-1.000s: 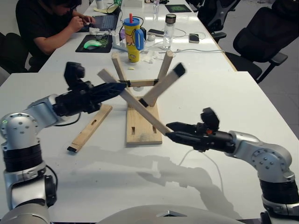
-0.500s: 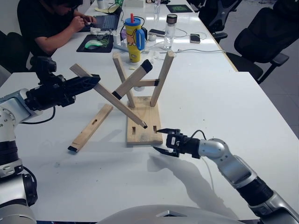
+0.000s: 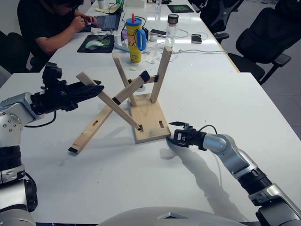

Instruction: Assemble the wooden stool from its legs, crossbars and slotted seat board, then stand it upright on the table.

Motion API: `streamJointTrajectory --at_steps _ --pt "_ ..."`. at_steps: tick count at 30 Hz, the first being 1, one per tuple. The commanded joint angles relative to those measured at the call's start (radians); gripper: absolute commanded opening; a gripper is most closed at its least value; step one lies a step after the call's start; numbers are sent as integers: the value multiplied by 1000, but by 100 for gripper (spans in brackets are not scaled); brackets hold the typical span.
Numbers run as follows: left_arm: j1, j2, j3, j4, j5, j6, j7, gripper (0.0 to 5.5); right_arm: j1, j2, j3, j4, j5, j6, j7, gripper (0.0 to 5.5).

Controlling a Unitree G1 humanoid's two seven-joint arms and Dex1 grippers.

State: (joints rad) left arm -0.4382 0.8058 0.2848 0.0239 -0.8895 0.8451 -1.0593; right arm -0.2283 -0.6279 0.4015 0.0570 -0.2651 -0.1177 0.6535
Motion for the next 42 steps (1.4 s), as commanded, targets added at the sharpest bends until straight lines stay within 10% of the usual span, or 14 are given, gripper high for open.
streamJointTrajectory --at_steps 1,33,42 --pt "-26 -28 -26 5 34 -43 -3 201 40 25 -44 -63 139 76 91 331" --pt "-144 -3 -519 10 551 -327 -176 201 64 144 35 -44 174 483 151 331" --pt "-20 -101 -437 13 505 -359 -26 201 98 173 77 -107 195 576 141 331"
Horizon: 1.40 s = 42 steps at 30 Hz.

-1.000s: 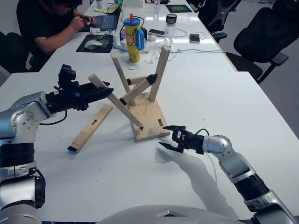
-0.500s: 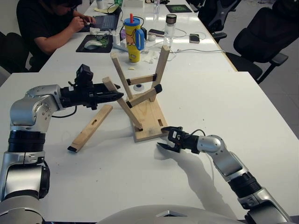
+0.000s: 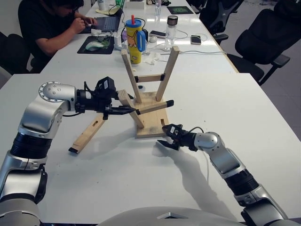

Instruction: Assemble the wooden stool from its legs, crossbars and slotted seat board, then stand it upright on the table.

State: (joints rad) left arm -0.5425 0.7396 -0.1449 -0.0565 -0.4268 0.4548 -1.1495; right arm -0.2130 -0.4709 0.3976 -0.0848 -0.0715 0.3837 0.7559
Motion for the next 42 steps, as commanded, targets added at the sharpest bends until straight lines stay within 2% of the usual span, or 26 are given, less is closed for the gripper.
streamJointTrajectory --at_steps 1,2,6,12,16,20,29,35,39,42 --pt "79 -36 8 113 37 30 69 201 83 17 82 37 2 78 35 331" --pt "70 -34 22 133 35 33 71 237 82 19 84 41 2 81 34 334" --pt "72 14 57 150 31 58 55 296 75 21 91 67 -2 81 28 334" --pt "251 126 83 115 80 24 9 384 85 28 92 87 -11 70 1 334" --pt "293 127 176 242 135 -39 131 427 93 34 111 100 -32 25 -19 334" --pt "285 99 210 278 175 -28 248 427 96 33 117 113 -41 -3 -34 334" --pt "320 78 153 287 205 162 291 427 71 53 141 142 -38 -19 -21 334" --pt "287 88 135 330 220 246 289 340 59 71 151 144 -33 -13 -21 334" --pt "272 97 116 345 245 236 279 281 58 81 139 148 -23 -20 -28 334" --pt "254 104 102 371 279 182 279 242 54 95 88 133 8 -45 -49 334"
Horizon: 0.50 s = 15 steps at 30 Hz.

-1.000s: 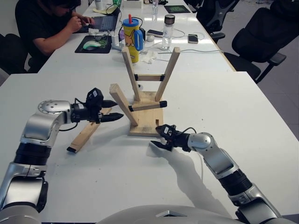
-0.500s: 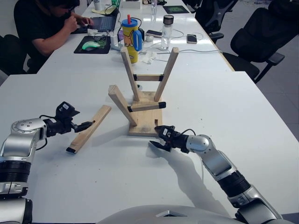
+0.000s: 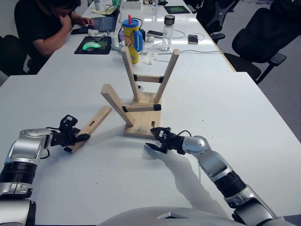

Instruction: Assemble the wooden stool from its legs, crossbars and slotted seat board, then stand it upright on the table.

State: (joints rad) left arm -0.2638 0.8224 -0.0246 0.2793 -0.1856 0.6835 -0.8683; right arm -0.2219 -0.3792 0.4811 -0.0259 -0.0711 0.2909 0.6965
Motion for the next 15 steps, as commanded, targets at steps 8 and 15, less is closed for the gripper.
streamJointTrajectory --at_steps 8,15 --pt "-124 -18 69 75 3 -133 18 203 108 44 -231 -153 303 126 35 334" --pt "-290 -121 377 -149 -422 -43 -46 203 231 -96 -448 -273 548 298 132 334"
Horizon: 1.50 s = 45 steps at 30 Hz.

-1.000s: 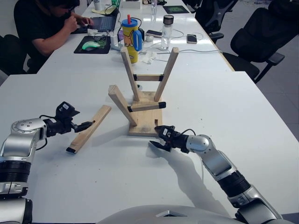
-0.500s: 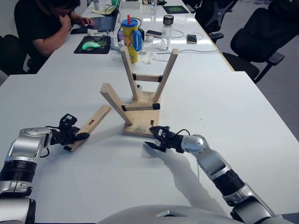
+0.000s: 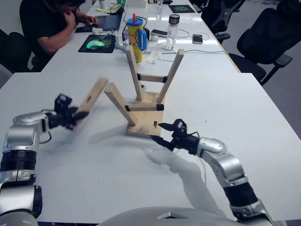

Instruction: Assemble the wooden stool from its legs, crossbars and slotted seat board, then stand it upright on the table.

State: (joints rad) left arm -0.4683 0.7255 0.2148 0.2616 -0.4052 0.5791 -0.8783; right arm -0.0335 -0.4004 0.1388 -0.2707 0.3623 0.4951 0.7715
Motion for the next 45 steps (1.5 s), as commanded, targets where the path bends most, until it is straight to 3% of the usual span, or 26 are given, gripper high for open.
streamJointTrajectory --at_steps 1,6,11,17,27,45 --pt "-110 -24 185 -161 -287 114 -37 203 41 -87 -149 -24 165 128 69 334" --pt "-240 8 289 -374 -749 398 7 203 -1 -148 -334 -60 438 289 115 359" --pt "-267 -52 160 -557 -1014 523 149 203 -62 -176 -460 -131 732 415 73 441" --pt "-68 -175 -69 -701 -970 509 260 203 -163 -196 -507 -177 1028 467 -39 502" --pt "17 -133 -270 -626 -764 477 11 203 -224 -243 -518 -127 1308 450 -141 502" --pt "15 -99 -302 -641 -697 497 -88 203 -174 -320 -465 -79 1293 501 -92 218"
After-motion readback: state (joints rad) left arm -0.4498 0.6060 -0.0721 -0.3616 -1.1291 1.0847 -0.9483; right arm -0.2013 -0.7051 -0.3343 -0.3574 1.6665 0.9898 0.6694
